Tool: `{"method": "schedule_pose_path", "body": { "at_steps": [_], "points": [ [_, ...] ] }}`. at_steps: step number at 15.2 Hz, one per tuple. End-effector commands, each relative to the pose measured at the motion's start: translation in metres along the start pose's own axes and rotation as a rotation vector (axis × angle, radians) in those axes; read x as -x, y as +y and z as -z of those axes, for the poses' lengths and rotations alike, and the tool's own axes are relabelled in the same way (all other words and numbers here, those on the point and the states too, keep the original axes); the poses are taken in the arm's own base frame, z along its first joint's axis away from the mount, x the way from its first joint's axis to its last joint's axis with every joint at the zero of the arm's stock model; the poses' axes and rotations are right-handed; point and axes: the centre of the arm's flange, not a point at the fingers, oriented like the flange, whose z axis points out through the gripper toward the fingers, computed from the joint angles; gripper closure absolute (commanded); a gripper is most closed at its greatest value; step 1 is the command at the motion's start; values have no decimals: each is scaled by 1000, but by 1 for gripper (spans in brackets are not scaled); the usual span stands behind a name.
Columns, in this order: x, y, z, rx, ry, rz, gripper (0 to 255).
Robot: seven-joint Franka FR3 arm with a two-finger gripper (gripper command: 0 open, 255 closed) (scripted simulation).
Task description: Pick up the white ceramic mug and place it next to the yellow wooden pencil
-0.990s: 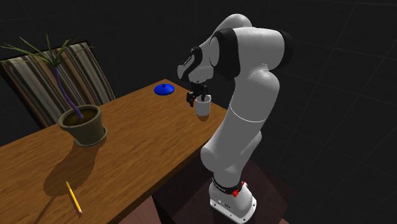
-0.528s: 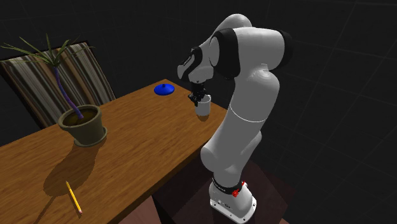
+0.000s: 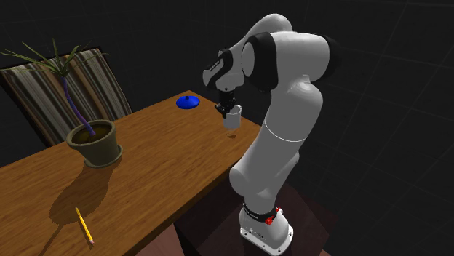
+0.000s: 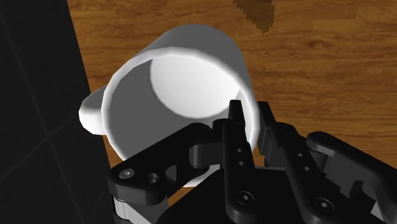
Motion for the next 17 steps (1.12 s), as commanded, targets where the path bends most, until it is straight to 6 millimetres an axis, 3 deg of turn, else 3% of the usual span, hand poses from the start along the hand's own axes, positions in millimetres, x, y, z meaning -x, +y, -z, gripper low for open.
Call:
{"method": "schedule_pose_path", "body": {
  "at_steps": [1,17],
  "points": [
    [0,-1,12,0,0,0,255],
    [-3,-1,96,0,0,0,255]
  ]
}}
